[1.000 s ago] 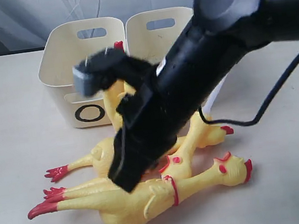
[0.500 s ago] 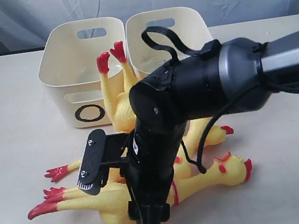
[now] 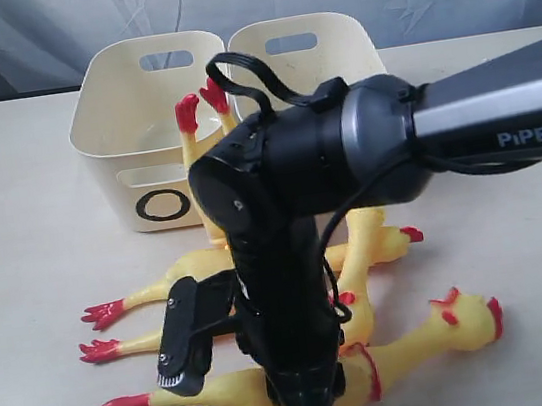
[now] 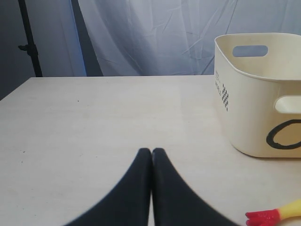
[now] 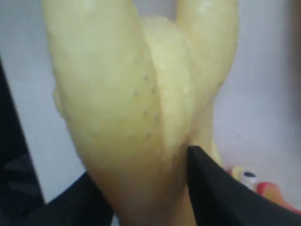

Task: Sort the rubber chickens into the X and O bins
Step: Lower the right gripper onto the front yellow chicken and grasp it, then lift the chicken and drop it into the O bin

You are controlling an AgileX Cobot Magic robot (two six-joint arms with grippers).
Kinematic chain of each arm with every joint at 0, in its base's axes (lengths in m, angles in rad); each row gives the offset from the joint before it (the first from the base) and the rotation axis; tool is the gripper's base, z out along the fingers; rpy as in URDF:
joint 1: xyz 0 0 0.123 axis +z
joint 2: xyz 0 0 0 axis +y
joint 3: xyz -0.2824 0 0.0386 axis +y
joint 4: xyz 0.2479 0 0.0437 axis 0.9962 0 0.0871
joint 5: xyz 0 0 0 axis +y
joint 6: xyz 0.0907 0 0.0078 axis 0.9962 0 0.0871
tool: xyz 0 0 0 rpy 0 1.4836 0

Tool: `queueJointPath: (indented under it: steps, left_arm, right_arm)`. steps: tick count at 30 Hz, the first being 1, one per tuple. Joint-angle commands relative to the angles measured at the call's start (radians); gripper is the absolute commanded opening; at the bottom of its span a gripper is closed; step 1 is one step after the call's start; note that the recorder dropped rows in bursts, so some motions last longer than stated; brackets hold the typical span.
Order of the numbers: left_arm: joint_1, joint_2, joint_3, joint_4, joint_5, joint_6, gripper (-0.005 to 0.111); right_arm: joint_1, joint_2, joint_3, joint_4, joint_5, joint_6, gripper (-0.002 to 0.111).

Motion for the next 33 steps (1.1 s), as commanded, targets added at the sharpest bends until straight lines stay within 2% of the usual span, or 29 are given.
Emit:
queueJointPath:
  steps: [1, 7, 10, 12, 15, 21, 33]
  left_arm:
    - [-0.004, -0.005, -0.002, 0.001, -0.013, -0.004, 0.000]
    - [-0.004, -0.005, -0.002, 0.001, -0.013, -0.004, 0.000]
    - [-0.004, -0.005, -0.002, 0.001, -0.013, -0.004, 0.000]
    - [-0.004, -0.005, -0.002, 0.001, -0.013, -0.004, 0.000]
    - [-0.004, -0.005, -0.002, 0.001, -0.013, -0.004, 0.000]
    - [-0.004, -0.005, -0.002, 0.001, -0.013, -0.004, 0.000]
    - [-0.004, -0.005, -0.002, 0.001, -0.013, -0.004, 0.000]
  right_arm:
    - [0.003, -0.029, -0.150, 0.061, 0.103, 0.028, -0.001]
    - [0.003, -0.102, -0.563, 0.393, 0.096, 0.006, -0.001]
    - [0.003, -0.119, -0.738, 0.446, -0.100, -0.106, -0.001]
    - [0.003, -0.119, -0.782, 0.446, -0.229, -0.116, -0.001]
    - [0.003, -0.117, -0.782, 0.408, -0.368, -0.174, -0.001]
    - [-0.009, -0.050, -0.782, 0.146, -0.612, -0.198, -0.001]
    - [-0.143, 0.195, -0.782, 0.152, -0.880, -0.133, -0.001]
